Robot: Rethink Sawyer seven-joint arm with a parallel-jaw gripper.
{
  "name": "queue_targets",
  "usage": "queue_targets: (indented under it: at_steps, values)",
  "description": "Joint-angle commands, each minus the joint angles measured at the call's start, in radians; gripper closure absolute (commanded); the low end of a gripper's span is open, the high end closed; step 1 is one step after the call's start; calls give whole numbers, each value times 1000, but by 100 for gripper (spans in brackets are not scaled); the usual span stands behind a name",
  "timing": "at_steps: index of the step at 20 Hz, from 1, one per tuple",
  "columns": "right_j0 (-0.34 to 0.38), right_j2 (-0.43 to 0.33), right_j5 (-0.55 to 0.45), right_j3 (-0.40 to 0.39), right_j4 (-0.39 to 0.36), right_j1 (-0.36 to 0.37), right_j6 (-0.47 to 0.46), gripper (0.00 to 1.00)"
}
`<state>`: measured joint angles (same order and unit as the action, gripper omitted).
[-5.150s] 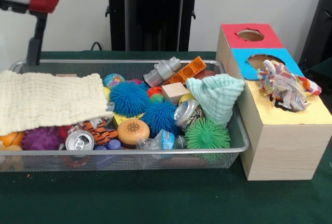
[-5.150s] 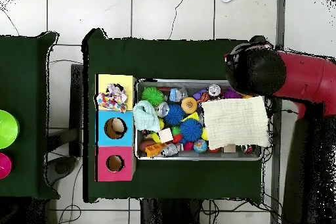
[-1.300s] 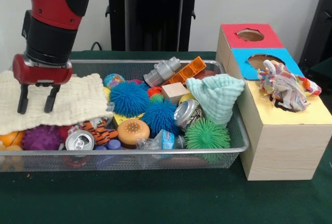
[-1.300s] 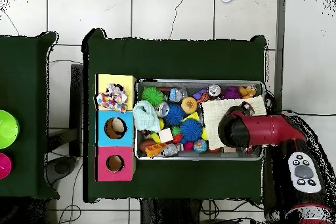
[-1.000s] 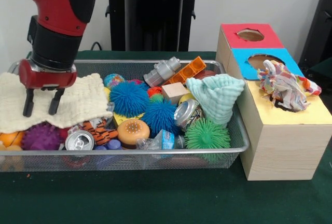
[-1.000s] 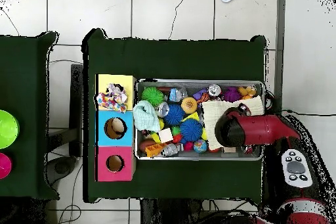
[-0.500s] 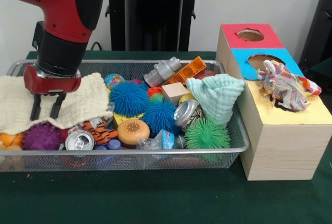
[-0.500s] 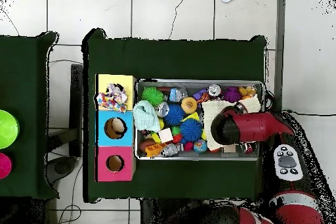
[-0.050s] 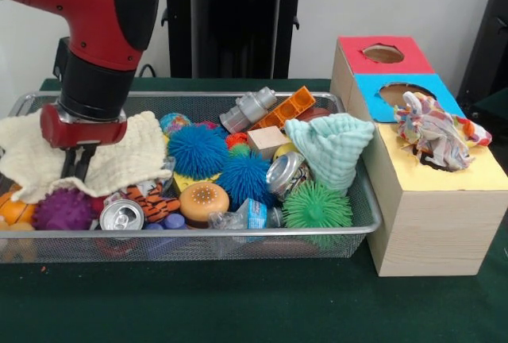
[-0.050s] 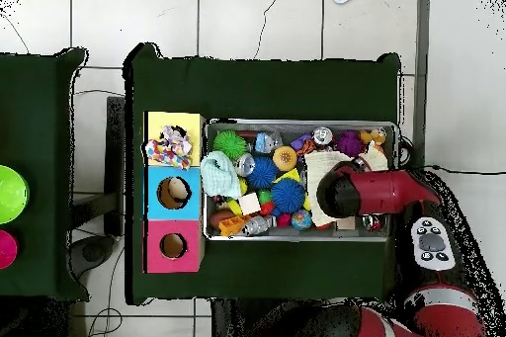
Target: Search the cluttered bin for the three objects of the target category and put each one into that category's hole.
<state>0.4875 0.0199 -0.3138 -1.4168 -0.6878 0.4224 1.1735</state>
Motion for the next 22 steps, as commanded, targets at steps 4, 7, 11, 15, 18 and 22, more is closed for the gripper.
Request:
queue_targets:
  at_steps: [4,7,11,15,18,22]
  values:
    - [26,1,-173,-155,37,44,47,100]
    - [48,-32,-207,-213,88,86,53,100]
    - [-5,-15,-184,-272,156,156,172,100]
    - [-44,-21,-192,-326,177,223,159,100]
    - [-59,-14,-188,-354,203,251,183,100]
    - [-74,-4,-170,-389,225,264,196,100]
